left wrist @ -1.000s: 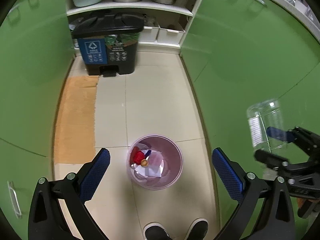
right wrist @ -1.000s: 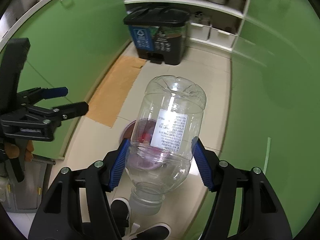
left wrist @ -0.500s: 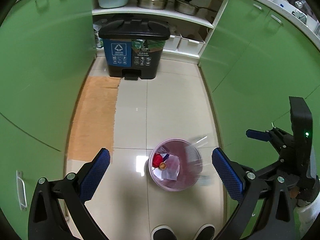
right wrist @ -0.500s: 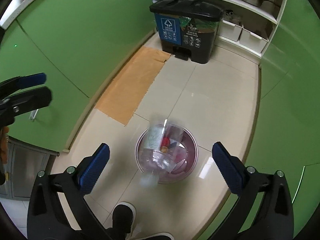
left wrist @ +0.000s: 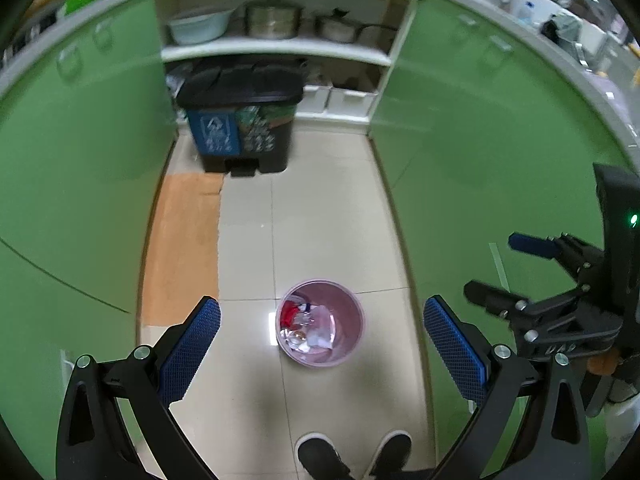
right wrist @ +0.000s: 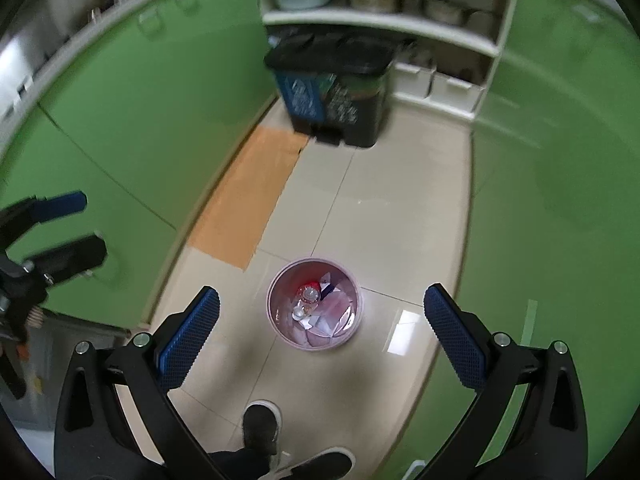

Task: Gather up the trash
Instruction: 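Carry shell and bottle to the pink bin and release both, then return both tools to the counter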

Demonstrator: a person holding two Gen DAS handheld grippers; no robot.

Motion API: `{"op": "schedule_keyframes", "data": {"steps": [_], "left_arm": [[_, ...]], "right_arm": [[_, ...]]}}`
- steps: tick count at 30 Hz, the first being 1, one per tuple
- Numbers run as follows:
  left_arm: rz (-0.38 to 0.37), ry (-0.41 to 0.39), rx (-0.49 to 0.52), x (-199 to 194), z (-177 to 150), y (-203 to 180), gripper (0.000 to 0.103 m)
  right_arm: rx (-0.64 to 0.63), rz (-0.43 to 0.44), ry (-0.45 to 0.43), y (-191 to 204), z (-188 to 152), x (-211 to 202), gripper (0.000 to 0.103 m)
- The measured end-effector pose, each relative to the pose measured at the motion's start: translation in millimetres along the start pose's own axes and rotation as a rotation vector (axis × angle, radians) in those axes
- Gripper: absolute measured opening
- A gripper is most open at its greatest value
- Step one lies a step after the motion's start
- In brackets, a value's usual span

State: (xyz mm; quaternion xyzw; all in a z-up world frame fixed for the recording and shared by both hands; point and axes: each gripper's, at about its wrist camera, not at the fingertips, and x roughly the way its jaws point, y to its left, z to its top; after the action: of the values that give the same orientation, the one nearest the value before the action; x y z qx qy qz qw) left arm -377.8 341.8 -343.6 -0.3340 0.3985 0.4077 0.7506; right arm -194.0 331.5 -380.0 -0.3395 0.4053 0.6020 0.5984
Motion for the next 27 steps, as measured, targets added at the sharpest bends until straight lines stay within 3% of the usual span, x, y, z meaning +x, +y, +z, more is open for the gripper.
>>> {"op": "schedule_keyframes", "data": {"steps": [9,16,20,27], "left_arm": [[-0.062,-0.004,0.104,-148.6,50.0,-90.9,0.098],[-0.163,-0.051,0.24,-236.8,79.0,-182.5,0.098],[-0.242,-0.087,0.344,-256.8,92.3,-244.6,0.098],[-0.375,-0.087,0.533,-264.3,93.7,-341.8,0.098]], "right_arm": [[0.106,-0.059,-0.092,-29.1,7.6,-223.6,0.1],[0.231,-0.17,-0.191,-74.3,-24.8,-374.6,0.1],[0.32,-0.253,-0.244,-105.9,-50.7,-425.3,0.1],[0.537,-0.41,-0.29,-161.4,-124.9,-484.4,0.1]]}}
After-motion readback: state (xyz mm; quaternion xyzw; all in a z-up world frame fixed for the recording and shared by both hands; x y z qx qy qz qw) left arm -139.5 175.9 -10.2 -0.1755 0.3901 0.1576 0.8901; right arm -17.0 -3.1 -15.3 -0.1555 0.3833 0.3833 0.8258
